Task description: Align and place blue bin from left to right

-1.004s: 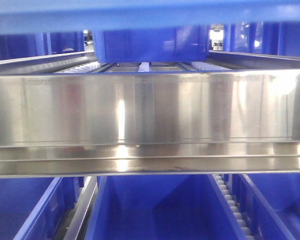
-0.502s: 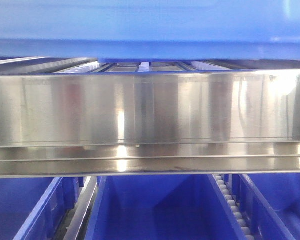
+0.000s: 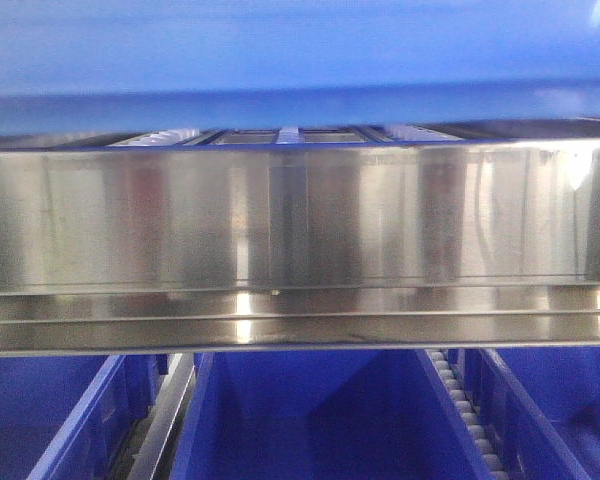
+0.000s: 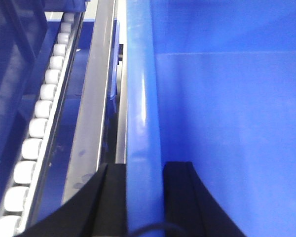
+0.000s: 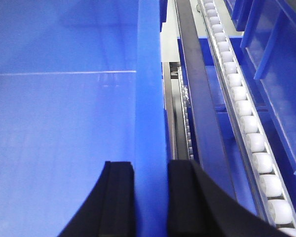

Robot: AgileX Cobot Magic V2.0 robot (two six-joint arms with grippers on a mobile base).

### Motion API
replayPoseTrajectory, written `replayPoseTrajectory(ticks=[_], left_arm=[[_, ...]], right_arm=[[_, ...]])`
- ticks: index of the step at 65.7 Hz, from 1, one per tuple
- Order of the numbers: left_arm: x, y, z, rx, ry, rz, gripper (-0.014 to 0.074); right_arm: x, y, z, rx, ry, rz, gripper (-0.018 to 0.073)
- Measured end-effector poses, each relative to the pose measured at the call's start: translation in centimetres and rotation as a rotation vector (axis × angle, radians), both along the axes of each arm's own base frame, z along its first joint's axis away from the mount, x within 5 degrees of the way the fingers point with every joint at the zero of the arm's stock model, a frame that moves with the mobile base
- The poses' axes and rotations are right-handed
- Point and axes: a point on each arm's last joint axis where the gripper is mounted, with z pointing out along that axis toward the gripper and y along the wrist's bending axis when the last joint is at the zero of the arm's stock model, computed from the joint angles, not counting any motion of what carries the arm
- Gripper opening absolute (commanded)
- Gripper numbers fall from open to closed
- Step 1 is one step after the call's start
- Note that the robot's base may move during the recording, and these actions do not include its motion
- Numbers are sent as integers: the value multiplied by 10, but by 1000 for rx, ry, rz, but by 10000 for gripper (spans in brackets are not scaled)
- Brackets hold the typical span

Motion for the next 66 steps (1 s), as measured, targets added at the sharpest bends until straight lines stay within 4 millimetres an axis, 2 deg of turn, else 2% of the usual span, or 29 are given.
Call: replayPoseTrajectory(ticks=[66], left_arm=[[0,0,1,-23,-8,24,-111]], right_arm=[[0,0,-3,-8,4,0,-72]])
